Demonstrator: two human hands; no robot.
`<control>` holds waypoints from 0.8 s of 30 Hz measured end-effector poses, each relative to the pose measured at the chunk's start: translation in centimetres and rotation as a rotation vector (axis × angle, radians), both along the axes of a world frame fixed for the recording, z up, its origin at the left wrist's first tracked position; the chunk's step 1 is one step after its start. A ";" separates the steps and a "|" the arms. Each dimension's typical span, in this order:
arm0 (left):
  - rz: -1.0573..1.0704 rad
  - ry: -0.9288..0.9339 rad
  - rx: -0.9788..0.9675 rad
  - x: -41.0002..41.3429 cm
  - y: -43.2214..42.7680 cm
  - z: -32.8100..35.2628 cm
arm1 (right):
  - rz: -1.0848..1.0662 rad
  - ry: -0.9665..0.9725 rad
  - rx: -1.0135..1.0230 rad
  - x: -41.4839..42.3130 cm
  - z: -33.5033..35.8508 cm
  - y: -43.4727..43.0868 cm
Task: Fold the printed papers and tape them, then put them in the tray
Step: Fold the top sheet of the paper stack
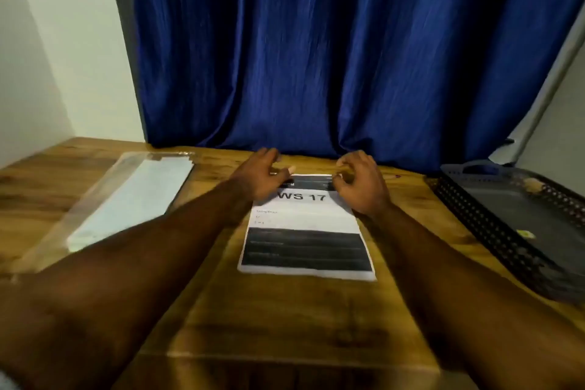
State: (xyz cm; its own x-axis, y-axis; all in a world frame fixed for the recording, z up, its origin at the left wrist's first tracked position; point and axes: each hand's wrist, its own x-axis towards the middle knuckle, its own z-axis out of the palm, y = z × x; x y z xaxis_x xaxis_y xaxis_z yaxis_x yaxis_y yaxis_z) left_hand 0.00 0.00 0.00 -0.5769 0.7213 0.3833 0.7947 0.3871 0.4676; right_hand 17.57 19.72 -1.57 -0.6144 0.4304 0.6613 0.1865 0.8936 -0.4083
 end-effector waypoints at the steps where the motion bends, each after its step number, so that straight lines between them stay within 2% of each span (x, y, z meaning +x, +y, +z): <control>1: 0.012 -0.028 0.008 0.5 -0.4 -0.5 | 0.014 0.006 -0.028 0.5 -0.5 -0.3; 5: 0.012 -0.094 -0.014 2.4 -1.9 -2.8 | 0.077 -0.111 -0.103 2.7 -2.3 -1.6; 9: 0.071 -0.155 -0.033 2.7 -2.6 -3.5 | 0.098 -0.116 -0.160 2.9 -2.2 -2.0; 12: 0.072 -0.128 -0.014 2.2 -2.5 -3.5 | 0.091 -0.109 -0.213 1.9 -1.5 -2.2; 15: 0.073 -0.173 0.053 1.3 -1.5 -2.6 | 0.045 -0.109 -0.220 0.2 -1.2 -1.3; 17: 0.071 -0.236 0.066 0.9 -0.9 -2.1 | -0.005 -0.183 -0.200 -0.6 -1.2 -0.6; 21: 0.087 -0.192 -0.027 -0.3 0.1 -2.9 | -0.081 -0.309 -0.182 -1.5 -2.3 0.3; 24: 0.086 -0.198 0.016 -1.0 0.2 -3.8 | -0.092 -0.334 -0.188 -1.7 -2.6 0.7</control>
State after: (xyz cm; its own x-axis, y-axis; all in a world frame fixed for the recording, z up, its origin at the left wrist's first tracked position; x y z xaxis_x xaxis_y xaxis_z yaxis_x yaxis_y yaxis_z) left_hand -1.05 0.22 -3.80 -0.7014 0.6606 0.2675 0.6510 0.4410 0.6179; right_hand 15.85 20.40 -4.20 -0.7353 0.5886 0.3359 0.4129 0.7821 -0.4667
